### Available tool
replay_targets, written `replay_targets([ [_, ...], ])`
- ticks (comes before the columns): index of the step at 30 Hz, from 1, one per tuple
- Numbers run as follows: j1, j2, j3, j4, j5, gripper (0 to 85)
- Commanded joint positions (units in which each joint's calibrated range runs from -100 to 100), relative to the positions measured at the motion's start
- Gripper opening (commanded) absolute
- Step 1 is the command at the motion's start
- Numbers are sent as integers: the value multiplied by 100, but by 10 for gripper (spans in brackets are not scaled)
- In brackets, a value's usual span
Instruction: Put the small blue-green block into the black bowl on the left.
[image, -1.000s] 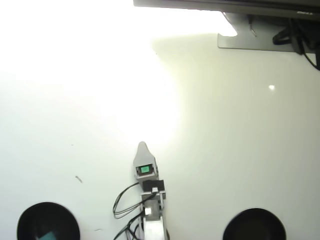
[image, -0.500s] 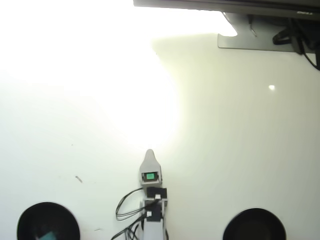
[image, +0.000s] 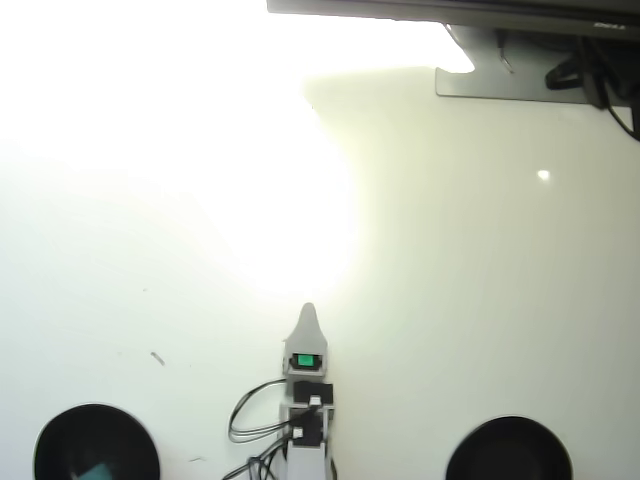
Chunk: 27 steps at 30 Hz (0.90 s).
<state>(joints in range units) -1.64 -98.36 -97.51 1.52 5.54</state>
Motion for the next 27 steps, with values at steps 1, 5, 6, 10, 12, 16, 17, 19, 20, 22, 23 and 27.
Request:
replay_targets([
  [1,44,-111,-185,233,24,494],
  [5,49,-100,-249,184,20,494],
  [6,44,-100,-249,184,20,494],
  [10,44,-89,-249,71,20,494],
  [12,49,-78,-249,6,20,494],
  [16,20,-78,-249,-164,15,494],
  [17,5,-78,-249,-197,20,494],
  [19,20,-68,-249,-294,20,494],
  [20,20,-68,-249,-318,20,494],
  [22,20,-68,-249,-327,20,494],
  [23,20,-68,-249,-327,20,494],
  [27,20,-68,-249,-359,20,494],
])
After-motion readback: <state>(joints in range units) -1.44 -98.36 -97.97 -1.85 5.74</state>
